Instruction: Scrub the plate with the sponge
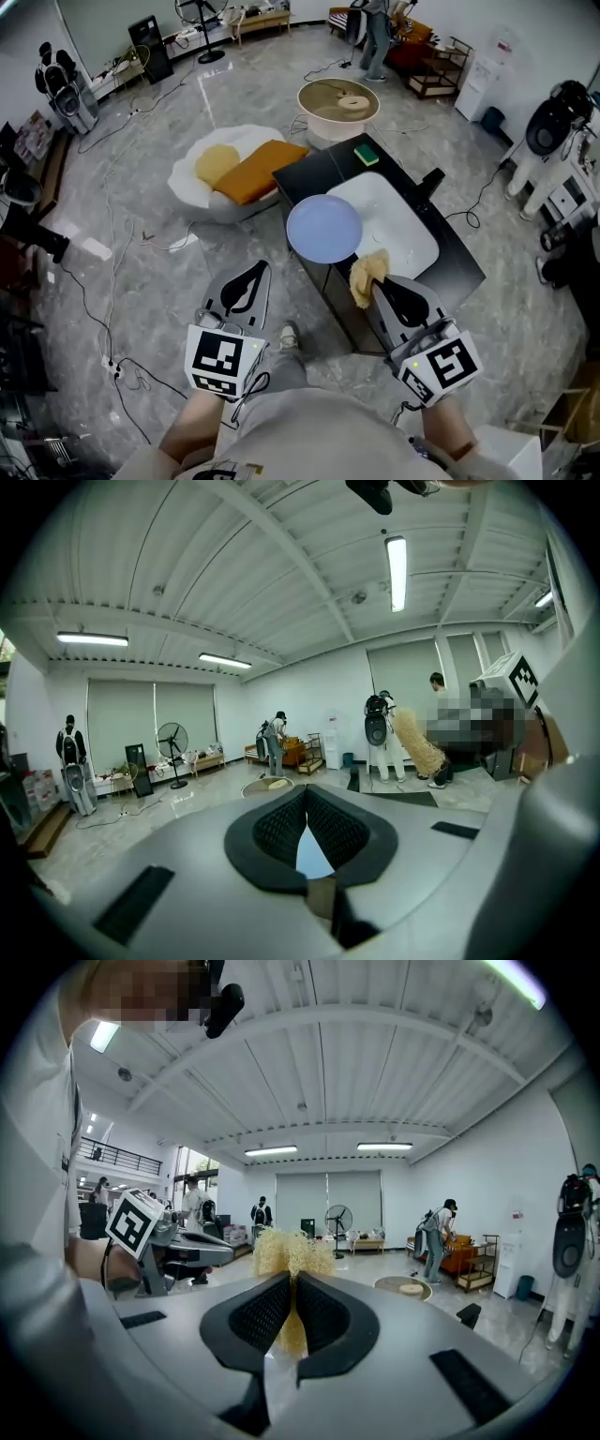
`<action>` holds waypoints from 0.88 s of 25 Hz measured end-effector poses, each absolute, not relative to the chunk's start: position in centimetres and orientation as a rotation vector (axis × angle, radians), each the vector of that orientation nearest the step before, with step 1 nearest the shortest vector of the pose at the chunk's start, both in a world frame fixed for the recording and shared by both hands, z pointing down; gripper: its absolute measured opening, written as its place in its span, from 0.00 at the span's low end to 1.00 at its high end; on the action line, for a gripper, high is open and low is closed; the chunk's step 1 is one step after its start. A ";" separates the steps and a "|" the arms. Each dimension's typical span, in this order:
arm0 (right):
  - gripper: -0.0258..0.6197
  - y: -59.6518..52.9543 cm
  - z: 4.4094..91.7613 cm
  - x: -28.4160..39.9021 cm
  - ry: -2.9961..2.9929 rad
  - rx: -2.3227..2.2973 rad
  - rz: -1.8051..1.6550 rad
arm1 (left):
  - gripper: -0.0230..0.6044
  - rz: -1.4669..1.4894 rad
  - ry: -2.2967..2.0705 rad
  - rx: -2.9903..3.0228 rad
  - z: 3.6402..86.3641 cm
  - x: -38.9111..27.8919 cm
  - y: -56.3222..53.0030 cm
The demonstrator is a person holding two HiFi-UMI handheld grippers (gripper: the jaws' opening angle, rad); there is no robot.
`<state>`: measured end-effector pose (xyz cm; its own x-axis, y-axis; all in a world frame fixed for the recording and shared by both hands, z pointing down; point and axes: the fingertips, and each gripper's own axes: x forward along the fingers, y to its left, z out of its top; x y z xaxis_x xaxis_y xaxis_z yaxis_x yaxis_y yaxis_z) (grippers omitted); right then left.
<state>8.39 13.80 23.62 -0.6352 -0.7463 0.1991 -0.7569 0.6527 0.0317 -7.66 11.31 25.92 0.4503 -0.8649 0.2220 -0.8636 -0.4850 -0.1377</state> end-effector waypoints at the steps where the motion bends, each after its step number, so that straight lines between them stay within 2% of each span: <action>1: 0.11 12.4 23.9 7.8 -2.663 1.230 0.095 | 0.07 -0.425 1.585 -2.686 26.3 -8.1 9.8; 11: 0.11 0.0 31.0 3.1 -2.478 1.205 0.229 | 0.07 -0.611 1.485 -2.889 33.6 -10.7 -2.3; 20: 0.11 -5.5 39.0 0.1 -2.333 1.100 0.344 | 0.08 -0.859 1.419 -3.102 42.6 -11.3 -6.9; 21: 0.11 -5.7 40.0 0.2 -2.314 1.093 0.365 | 0.13 -0.888 1.400 -3.133 43.4 -11.2 -6.9; 22: 0.11 -5.9 41.0 0.3 -2.295 1.087 0.388 | 0.23 -0.917 1.380 -3.160 44.1 -11.0 -6.8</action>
<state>0.29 -5.91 41.02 -0.5108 -0.6137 0.6020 -0.7775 0.6287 -0.0187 -10.98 -6.84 44.14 0.5881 -0.5482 0.5947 -0.7607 -0.6247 0.1763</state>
